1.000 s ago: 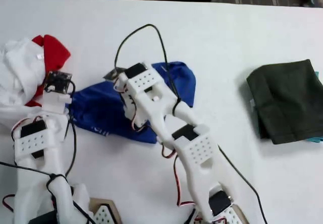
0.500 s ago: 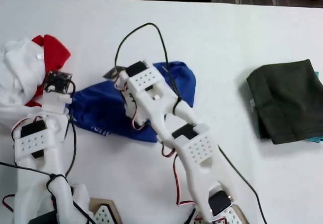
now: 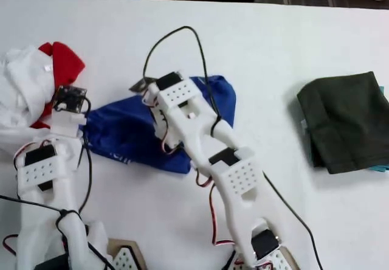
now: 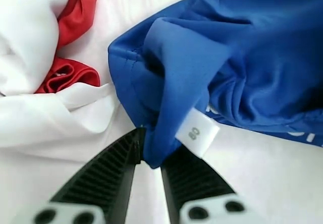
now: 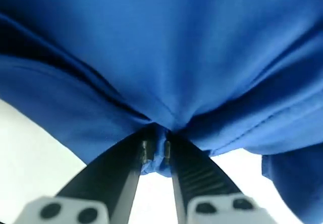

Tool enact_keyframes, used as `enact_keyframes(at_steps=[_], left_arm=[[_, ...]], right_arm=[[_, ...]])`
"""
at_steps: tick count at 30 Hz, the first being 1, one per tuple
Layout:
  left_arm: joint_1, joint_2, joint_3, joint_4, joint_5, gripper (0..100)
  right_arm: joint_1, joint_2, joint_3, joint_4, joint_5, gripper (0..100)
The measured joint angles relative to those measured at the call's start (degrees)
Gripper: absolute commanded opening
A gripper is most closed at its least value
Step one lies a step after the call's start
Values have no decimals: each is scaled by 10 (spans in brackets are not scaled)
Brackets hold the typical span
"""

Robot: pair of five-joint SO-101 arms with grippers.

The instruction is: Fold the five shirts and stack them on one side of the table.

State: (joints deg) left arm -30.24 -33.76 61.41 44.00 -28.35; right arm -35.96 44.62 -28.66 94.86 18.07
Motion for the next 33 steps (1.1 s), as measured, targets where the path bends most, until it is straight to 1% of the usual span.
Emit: enact_keyframes(at_steps=[6,16,21,23,25,27,30,33], left_arm=[[0,0,0,0,0,27],[-1,0,0,0,0,27],[10,0,0,0,0,27],[21,0,0,0,0,27],[33,0,0,0,0,27],[42,0,0,0,0,27],[42,0,0,0,0,27],[42,0,0,0,0,27]], right_arm=[[10,0,0,1,0,21],[105,-113,1,5,4,21],[127,-119,1,-4,4,27],[125,-108,1,-14,4,67],[125,-89,1,-23,4,133],[126,-78,1,-25,11,180],[125,-76,1,-26,34,187],[126,-76,1,-26,41,187]])
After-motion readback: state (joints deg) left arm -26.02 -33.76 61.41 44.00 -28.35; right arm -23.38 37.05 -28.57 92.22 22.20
